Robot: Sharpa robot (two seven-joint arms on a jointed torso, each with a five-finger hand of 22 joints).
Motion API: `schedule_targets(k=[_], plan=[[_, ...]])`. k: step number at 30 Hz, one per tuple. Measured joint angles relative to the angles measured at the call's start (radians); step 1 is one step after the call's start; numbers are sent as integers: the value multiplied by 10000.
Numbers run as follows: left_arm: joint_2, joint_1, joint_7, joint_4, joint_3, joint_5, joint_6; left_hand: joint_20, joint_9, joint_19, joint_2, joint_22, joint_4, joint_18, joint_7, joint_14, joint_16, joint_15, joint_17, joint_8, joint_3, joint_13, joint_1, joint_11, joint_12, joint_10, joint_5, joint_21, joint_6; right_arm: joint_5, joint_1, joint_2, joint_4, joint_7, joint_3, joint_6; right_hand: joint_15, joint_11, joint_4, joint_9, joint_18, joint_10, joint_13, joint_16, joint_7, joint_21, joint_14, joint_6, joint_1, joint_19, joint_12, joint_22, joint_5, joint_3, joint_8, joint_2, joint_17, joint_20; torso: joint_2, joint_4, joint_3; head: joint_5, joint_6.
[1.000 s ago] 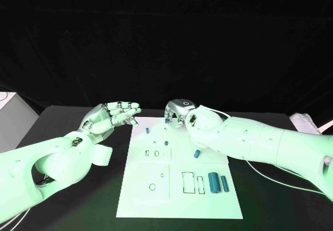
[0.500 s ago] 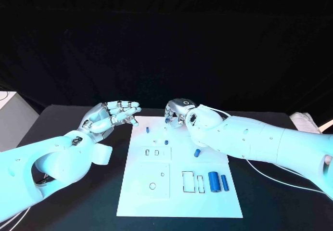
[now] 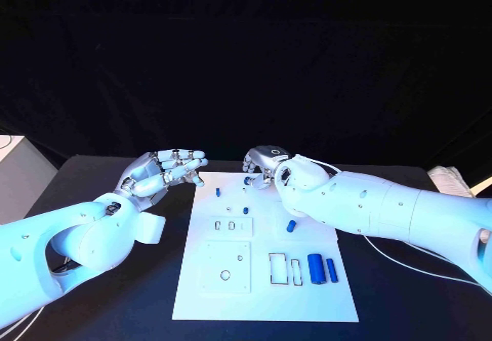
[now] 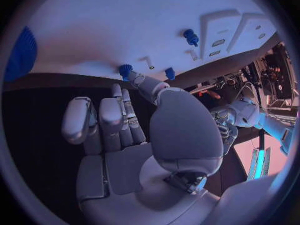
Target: Assemble the parts on the task board
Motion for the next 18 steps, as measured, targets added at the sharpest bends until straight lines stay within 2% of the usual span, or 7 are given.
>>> schedule_targets(k=[3,7,12,13,16,17,18], plan=[[-2,0,-1,-11,0,0,0,0,0,0,0,0,0,0,0,0,0,0,0,0,0,0,0,0,0,0,0,0,0,29,0,-157,158,26,0,-84,-18,-8,36,0,4,-247,-27,-204,-51,-255,-89,-194,58,-134,101,-301,0,-375,-151,-58,-294,-14,-5,2,-4,0,1],[-10,1,-2,-51,0,0,4,1,8,-80,0,23,0,1,0,0,0,0,0,0,0,1,0,0,0,0,0,52,0,146,5,-667,650,95,9,-245,-19,-36,74,38,2,-147,-10,-200,-66,-252,-90,-210,211,-94,341,-199,92,-578,-151,-12,-254,-26,-22,2,-1,-9,15],[-64,1,-2,-111,0,0,46,3,14,-77,0,43,-27,0,0,-21,0,-21,-1,0,28,11,0,0,0,0,0,69,0,788,113,-1639,1466,283,82,-476,-56,-62,62,87,1,713,55,160,4,170,23,-96,263,336,675,456,249,-444,-184,28,153,-74,-50,-57,19,16,83],[-72,1,-2,-123,0,0,70,3,14,-77,0,43,-27,1,0,-36,0,-35,-1,0,28,11,0,0,0,0,0,69,0,1046,163,-1892,1656,349,106,-515,-83,-83,76,86,1,871,75,212,-2,215,49,-89,263,367,729,525,249,-402,-209,28,211,-44,-58,-74,26,20,91],[-82,1,8,-145,-1,-1,132,3,14,-77,0,42,-27,0,0,-36,0,-35,-1,0,27,11,0,0,0,0,0,69,0,1764,323,-2425,1995,520,143,-531,-204,-158,112,87,2,1565,234,484,-23,450,170,-49,268,593,1017,887,92,-365,-307,23,554,-126,-85,-130,50,29,122],[-83,1,10,-153,-1,-1,151,3,14,-77,0,42,-27,1,0,-36,0,-35,-1,0,27,11,0,0,0,0,0,69,0,1985,374,-2550,2059,567,150,-515,-241,-122,117,84,2,1756,332,593,-39,540,207,-81,302,664,1182,1025,91,-378,-347,-18,699,-156,-94,-148,56,30,130],[-85,1,12,-163,-1,-1,169,3,14,-77,-2,47,-27,1,0,-36,0,-35,-1,0,27,11,-2,0,0,0,0,68,0,2212,430,-2670,2112,614,160,-484,-293,-260,127,81,-22,2398,581,794,-100,686,259,-185,289,793,1582,1241,121,-550,-387,-115,965,-218,-105,-170,68,31,140]])
